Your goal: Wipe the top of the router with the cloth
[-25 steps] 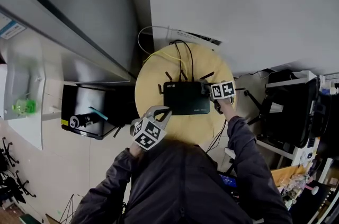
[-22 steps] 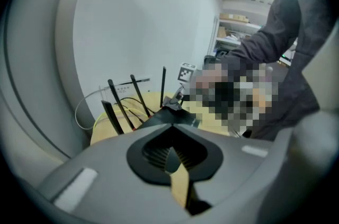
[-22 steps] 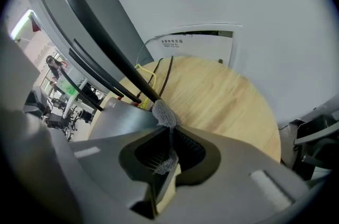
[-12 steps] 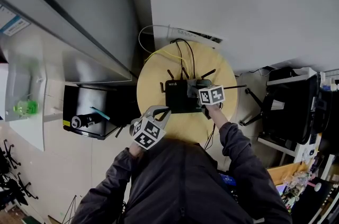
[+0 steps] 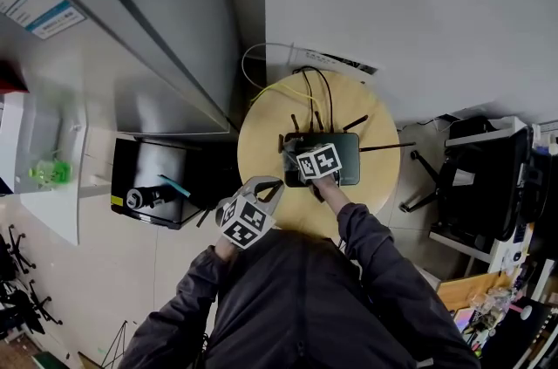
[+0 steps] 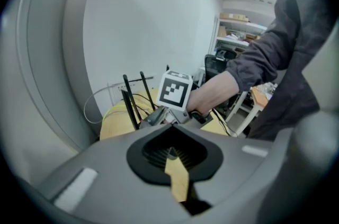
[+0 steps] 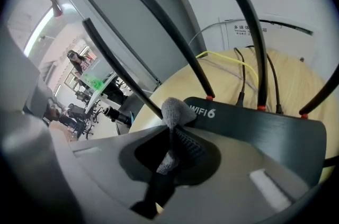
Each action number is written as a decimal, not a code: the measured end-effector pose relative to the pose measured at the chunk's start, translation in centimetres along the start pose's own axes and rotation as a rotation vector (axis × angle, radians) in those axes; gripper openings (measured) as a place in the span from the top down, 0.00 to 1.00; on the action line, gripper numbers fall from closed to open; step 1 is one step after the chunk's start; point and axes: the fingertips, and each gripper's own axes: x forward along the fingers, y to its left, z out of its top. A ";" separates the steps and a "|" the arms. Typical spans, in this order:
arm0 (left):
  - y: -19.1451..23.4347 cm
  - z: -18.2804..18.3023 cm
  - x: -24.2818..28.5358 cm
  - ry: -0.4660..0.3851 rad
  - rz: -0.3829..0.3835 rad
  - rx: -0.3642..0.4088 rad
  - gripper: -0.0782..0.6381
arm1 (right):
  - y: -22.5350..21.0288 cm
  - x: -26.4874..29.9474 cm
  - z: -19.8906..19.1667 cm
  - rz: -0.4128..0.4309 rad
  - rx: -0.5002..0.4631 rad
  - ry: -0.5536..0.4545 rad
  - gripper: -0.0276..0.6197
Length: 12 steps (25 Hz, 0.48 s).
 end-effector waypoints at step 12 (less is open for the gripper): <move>-0.5 0.1 0.1 -0.002 -0.006 0.012 0.89 | -4.1 -2.6 -1.8 -0.042 0.021 0.003 0.91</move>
